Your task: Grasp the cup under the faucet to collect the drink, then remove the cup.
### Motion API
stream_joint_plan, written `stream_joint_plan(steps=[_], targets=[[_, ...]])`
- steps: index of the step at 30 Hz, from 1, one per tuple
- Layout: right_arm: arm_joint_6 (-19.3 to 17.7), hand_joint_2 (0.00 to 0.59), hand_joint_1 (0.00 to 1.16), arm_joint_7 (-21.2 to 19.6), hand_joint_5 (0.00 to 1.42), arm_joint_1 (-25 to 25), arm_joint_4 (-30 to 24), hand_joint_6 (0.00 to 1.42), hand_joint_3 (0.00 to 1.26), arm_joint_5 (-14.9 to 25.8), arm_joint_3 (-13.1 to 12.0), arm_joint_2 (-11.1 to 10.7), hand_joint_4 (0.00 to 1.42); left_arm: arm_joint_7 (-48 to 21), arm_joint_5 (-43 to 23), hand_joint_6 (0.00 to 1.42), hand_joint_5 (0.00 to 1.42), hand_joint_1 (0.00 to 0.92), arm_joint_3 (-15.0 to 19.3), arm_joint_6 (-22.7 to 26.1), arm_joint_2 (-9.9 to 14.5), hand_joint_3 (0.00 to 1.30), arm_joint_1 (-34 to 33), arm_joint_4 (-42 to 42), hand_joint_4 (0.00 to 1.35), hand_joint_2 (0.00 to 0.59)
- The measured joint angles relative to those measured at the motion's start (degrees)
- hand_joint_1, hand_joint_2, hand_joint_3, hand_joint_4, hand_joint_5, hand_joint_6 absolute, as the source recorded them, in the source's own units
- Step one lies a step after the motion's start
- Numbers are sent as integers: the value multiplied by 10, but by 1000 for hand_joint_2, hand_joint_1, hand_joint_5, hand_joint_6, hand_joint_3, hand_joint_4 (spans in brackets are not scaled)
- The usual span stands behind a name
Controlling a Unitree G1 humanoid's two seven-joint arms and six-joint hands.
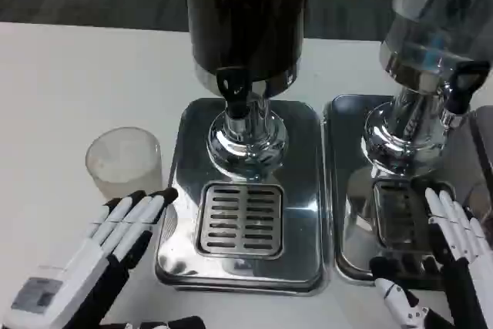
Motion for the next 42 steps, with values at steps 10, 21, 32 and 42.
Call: stream_joint_plan(steps=[10,21,32,42], targets=[[0,315,252,0,26,0,0,1,45,0,0,0,11,0,0,0,0,0,0,0,0,0,0,0,0,44],[5,315,252,6,26,0,-5,1,45,-1,7,12,11,9,-22,23,0,0,23,-26,0,0,7,10,0,50],[7,315,252,5,26,0,-8,5,45,-7,13,29,12,47,-92,159,23,0,66,-108,-9,0,-12,87,0,69],[7,315,252,4,26,-5,-3,15,46,-10,17,34,12,42,-154,237,72,0,93,-134,-16,0,-55,155,0,57]])
